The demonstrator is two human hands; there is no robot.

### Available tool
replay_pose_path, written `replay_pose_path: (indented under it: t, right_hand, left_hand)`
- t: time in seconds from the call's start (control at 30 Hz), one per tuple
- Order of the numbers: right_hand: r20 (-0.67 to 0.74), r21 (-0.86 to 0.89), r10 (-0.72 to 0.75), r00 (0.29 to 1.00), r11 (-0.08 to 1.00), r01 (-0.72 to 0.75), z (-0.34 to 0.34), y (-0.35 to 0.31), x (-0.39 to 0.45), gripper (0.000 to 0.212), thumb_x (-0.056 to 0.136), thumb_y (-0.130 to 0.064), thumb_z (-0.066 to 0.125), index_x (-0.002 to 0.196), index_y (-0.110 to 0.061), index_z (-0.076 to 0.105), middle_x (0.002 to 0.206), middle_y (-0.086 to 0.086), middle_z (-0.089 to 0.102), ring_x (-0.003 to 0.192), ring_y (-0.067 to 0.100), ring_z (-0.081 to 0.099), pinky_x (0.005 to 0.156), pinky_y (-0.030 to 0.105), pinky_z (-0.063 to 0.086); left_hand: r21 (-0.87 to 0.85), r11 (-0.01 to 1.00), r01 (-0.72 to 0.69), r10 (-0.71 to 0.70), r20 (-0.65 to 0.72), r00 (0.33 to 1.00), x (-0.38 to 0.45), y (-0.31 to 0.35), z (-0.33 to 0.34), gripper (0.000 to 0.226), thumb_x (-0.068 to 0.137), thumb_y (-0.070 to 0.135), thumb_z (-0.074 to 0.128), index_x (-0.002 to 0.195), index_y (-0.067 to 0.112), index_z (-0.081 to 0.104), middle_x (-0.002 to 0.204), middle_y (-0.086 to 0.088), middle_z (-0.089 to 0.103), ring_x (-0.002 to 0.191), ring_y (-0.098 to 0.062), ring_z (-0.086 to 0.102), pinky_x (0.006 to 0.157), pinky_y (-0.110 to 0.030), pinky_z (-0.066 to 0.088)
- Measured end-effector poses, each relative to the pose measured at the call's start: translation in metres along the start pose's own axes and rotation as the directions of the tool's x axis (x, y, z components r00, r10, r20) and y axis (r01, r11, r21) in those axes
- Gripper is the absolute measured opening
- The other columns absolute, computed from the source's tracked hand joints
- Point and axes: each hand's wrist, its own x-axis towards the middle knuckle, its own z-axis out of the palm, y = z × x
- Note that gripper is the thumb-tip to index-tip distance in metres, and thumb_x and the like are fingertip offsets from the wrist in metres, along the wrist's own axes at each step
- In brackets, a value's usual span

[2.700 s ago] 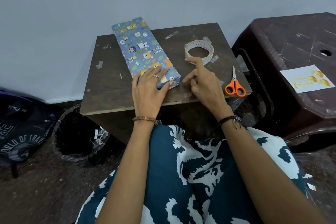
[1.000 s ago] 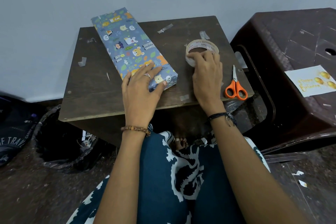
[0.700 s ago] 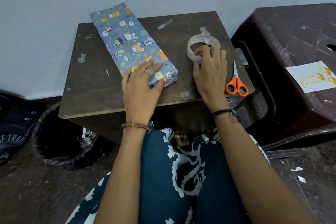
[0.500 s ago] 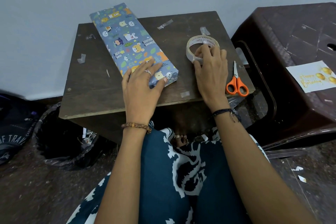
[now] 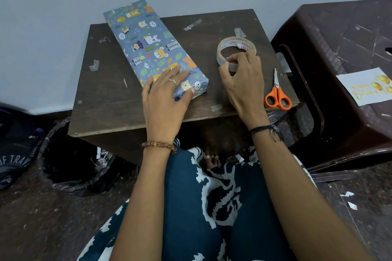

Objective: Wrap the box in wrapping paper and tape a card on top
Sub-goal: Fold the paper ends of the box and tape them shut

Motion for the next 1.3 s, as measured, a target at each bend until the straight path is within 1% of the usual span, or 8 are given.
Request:
replay_pose_path:
  t: [0.3,0.57,0.8,0.9,0.97,1.1,1.2,1.3]
  right_hand:
    - [-0.045,-0.139,-0.052,0.998,0.989,0.045,-0.007,-0.005,-0.001,0.005,0.086,-0.006,0.056,0.09,-0.003,0.057,0.104,0.016,0.054,0.071,0.025,0.055,0.054,0.028,0.035]
    - [-0.048,-0.307,-0.049,0.998,0.951,0.032,-0.003,-0.006,-0.002,0.009,0.083,-0.004,0.061,0.077,-0.004,0.054,0.097,0.013,0.058,0.046,0.016,0.036,0.041,0.025,0.026]
    - [0.121,-0.397,0.059,0.991,0.918,-0.006,-0.019,-0.023,0.002,0.013,0.095,-0.009,0.042,0.101,-0.003,0.052,0.123,0.011,0.05,0.083,0.036,0.06,0.06,0.031,0.031]
    - [0.181,-0.398,0.051,0.982,0.917,0.026,-0.025,-0.028,-0.001,0.013,0.095,-0.01,0.039,0.103,-0.005,0.047,0.11,0.013,0.055,0.09,0.037,0.059,0.062,0.032,0.029]
    - [0.217,-0.375,0.043,0.975,0.926,0.042,-0.026,-0.03,-0.006,0.01,0.094,-0.01,0.039,0.101,-0.007,0.046,0.099,0.013,0.058,0.089,0.038,0.057,0.062,0.034,0.026]
    - [0.144,-0.182,0.043,0.989,0.983,-0.017,-0.032,-0.023,-0.011,0.006,0.091,-0.01,0.046,0.095,-0.005,0.048,0.089,0.012,0.061,0.082,0.035,0.055,0.061,0.034,0.028]
    - [0.069,0.099,-0.031,0.997,0.995,0.024,-0.043,-0.019,-0.013,0.006,0.088,-0.011,0.055,0.088,-0.006,0.053,0.093,0.008,0.065,0.09,0.025,0.061,0.07,0.039,0.047]
    - [0.192,0.313,-0.126,0.973,0.948,0.061,-0.054,-0.023,-0.02,0.007,0.086,-0.013,0.063,0.087,-0.008,0.058,0.095,0.002,0.065,0.094,0.013,0.061,0.082,0.031,0.053]
  left_hand:
    - [-0.008,1.0,0.002,-0.002,0.013,1.0,0.0,0.0,-0.001,0.039,0.083,0.035,0.06,0.121,0.026,0.061,0.137,0.007,0.05,0.13,-0.006,0.04,0.111,-0.025,0.008]
    - [-0.03,1.0,0.004,-0.004,0.012,1.0,0.0,0.0,-0.001,0.037,0.084,0.032,0.061,0.121,0.026,0.061,0.137,0.007,0.05,0.13,-0.007,0.04,0.112,-0.029,0.01]
    - [-0.064,0.998,0.024,-0.022,0.039,0.999,0.0,0.001,-0.004,0.035,0.086,0.026,0.063,0.121,0.026,0.06,0.138,0.008,0.049,0.131,-0.004,0.039,0.11,-0.021,0.005]
    - [-0.214,0.975,0.065,-0.058,0.035,0.998,0.001,0.003,-0.009,0.032,0.088,0.019,0.061,0.12,0.024,0.06,0.136,0.006,0.051,0.127,0.002,0.04,0.116,-0.028,0.01]
    - [-0.404,0.909,0.101,-0.106,0.01,0.994,0.0,0.003,-0.013,0.031,0.088,0.017,0.059,0.118,0.024,0.06,0.133,0.005,0.053,0.124,0.006,0.04,0.115,-0.039,0.022]
    - [-0.649,0.744,0.158,-0.272,-0.078,0.959,-0.007,-0.004,-0.027,0.038,0.079,0.005,0.047,0.102,0.03,0.063,0.132,0.001,0.054,0.13,-0.002,0.039,0.111,-0.031,0.032]
    - [-0.622,0.758,0.194,-0.25,-0.002,0.968,-0.013,-0.015,-0.039,0.056,0.065,-0.005,0.04,0.1,0.032,0.062,0.134,-0.004,0.052,0.131,-0.003,0.038,0.111,-0.024,0.03]
    - [-0.29,0.949,0.124,-0.056,0.234,0.971,-0.022,-0.024,-0.038,0.06,0.076,-0.002,0.059,0.115,0.042,0.05,0.15,0.006,0.028,0.141,-0.004,0.01,0.114,-0.021,0.01]
